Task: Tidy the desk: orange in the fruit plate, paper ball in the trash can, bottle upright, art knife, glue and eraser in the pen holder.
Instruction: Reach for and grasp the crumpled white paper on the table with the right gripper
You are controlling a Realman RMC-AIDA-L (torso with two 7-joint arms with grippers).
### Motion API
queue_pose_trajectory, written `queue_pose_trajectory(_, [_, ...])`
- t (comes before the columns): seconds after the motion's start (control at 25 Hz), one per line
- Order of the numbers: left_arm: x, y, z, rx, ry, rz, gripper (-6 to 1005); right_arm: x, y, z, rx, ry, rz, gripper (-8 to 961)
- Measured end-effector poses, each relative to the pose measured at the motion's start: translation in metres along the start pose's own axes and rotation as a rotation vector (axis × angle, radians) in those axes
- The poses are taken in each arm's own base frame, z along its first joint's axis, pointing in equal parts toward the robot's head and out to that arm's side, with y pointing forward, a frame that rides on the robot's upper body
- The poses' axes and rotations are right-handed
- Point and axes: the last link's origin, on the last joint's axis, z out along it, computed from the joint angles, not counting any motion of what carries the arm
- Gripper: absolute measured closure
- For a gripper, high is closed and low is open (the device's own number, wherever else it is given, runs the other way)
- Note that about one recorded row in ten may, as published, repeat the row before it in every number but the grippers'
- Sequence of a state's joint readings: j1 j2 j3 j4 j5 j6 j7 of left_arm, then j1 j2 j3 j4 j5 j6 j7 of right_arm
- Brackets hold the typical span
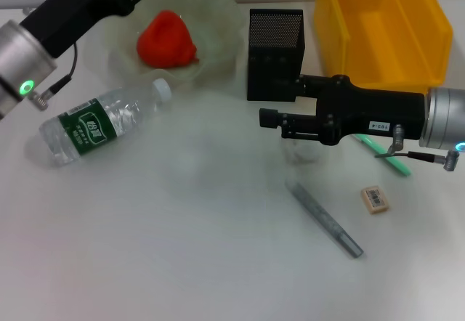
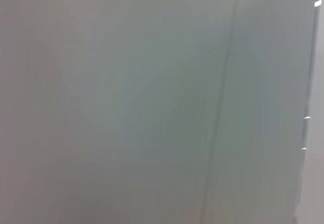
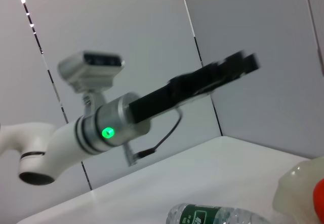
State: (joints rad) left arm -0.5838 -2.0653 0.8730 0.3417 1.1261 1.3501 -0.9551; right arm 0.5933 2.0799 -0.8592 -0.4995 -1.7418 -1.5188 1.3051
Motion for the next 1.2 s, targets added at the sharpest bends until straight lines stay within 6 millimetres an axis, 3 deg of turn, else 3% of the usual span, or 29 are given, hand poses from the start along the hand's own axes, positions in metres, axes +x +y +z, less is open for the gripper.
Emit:
queue_pose_trajectory(0.28, [-0.005,0.013,-0.044,-0.070,-0.019,-0.051,207,-0.005,-0.002,-0.001,0.004,-0.005,-0.027,347])
queue_pose_trajectory(0.52, [-0.008,0.020,-0.065,-0.137,-0.066,-0.058,207,-0.008,-0.003,-0.003,-0.001,-0.006,-0.041,349])
queue_pose_trajectory(0.8, [-0.020,0.031,-0.074,-0.253,-0.200,-0.082,207,-0.016,-0.001,-0.007,-0.021,-0.012,-0.053,351])
queue_pose_trajectory(1.2, [-0.031,0.040,-0.083,-0.301,-0.264,-0.057,206,-0.036,-0.005,-0.019,-0.035,0.000,-0.030,354])
